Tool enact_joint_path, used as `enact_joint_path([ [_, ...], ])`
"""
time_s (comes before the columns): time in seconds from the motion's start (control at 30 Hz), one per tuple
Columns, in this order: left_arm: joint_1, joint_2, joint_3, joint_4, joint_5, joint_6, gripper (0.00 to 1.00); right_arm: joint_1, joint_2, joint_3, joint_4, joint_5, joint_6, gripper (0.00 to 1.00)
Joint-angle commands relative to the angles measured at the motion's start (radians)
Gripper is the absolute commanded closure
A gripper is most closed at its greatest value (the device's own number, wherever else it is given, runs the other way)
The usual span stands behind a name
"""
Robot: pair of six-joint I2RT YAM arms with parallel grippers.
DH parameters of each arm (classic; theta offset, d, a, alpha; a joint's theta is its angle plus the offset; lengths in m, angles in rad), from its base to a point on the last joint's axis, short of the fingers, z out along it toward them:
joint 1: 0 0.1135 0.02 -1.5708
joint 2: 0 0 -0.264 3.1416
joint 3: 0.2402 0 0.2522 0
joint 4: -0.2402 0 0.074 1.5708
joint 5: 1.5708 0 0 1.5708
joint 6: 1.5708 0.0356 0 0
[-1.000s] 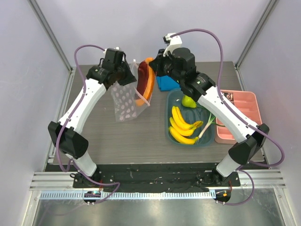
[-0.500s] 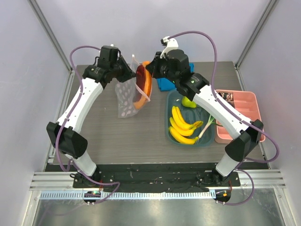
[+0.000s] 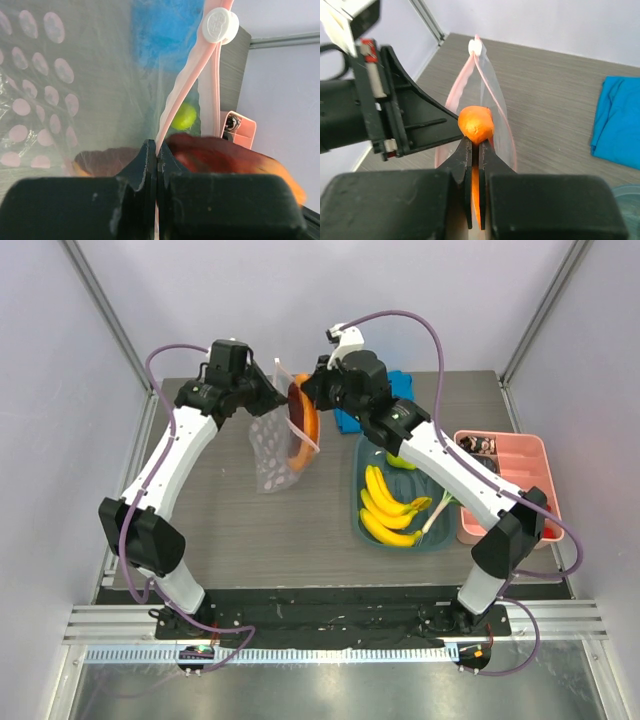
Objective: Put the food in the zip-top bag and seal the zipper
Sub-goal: Place the fake food in the zipper food storage bag.
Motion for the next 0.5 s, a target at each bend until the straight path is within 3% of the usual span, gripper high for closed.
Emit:
enact_joint_path([
  [0.0, -0.020, -0.088, 0.013, 0.182, 0.121, -0.045, 1.00, 0.029, 0.072, 0.033, -0.062, -0.080, -0.001, 0.99],
  [0.17, -0.020, -0.101, -0.001, 0.215, 0.149, -0.045, 1.00, 0.041, 0.128, 0.129, -0.183, -0.032, -0.040, 0.99],
  [0.47, -0.020, -0.127, -0.051, 0.238, 0.193, -0.055, 1.00, 0.040, 0.166, 0.204, -0.201, -0.171, -0.055, 0.99],
])
